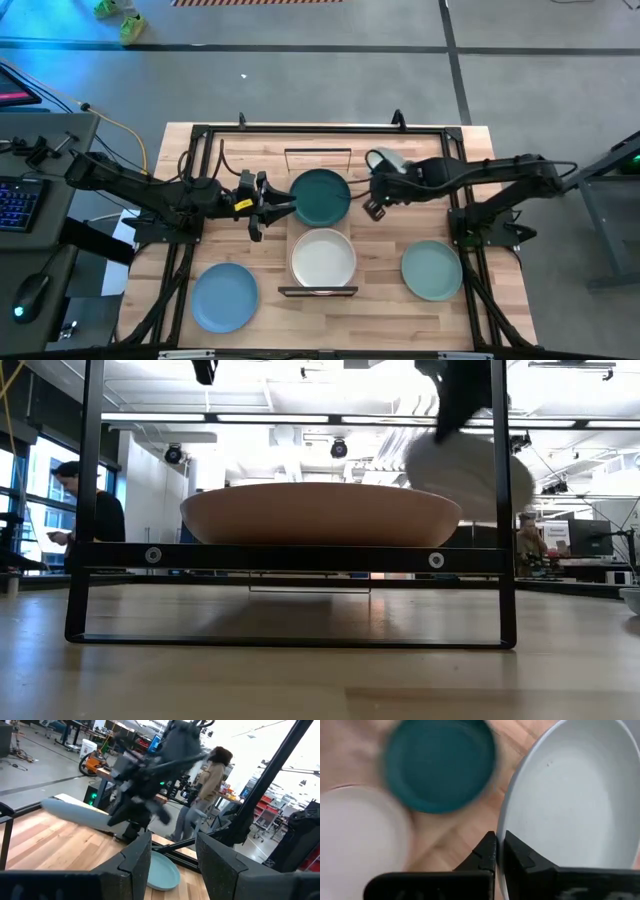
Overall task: Place and stack plates onto a shelf
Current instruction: Stack the gray plate on top of the dark green plate on the shelf
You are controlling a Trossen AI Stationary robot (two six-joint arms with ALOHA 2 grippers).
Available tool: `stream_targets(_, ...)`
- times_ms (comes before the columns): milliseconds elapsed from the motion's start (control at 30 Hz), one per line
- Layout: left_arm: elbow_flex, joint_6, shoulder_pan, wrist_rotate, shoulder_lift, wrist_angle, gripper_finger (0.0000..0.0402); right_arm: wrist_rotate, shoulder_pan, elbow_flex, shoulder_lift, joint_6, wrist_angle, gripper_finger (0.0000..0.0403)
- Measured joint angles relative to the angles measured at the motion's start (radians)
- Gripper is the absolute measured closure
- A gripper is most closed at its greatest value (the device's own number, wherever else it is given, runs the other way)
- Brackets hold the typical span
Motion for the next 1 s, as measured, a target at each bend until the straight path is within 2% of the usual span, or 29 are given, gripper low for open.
stream_targets(267, 0.0, 0.0, 0.0, -0.005, 0.0, 0.0, 0.0259, -0.196, 0.124, 0.189, 0.156, -0.445, 0.185, 0.0403)
stream_targets(333, 0.0, 0.0, 0.0, -0.005, 0.0, 0.001, 0.0259, -0.217, 0.153, 0.23, 0.212, -0.561, 0.196, 0.0403)
stream_targets(467, 0.0, 0.003, 0.0, -0.005, -0.001, 0.063, 0.0259, -0.205, 0.174, 0.305, 0.327, -0.698, 0.164, 0.0403)
stream_targets(667, 0.0, 0.079, -0.001, -0.005, -0.057, 0.197, 0.0259, -0.11, 0.138, 0.354, 0.451, -0.848, 0.135, 0.0403)
stream_targets(1000, 0.0, 0.132, -0.001, -0.005, -0.128, 0.189, 0.0259, -0.111, 0.057, 0.354, 0.557, -0.927, 0.135, 0.0403)
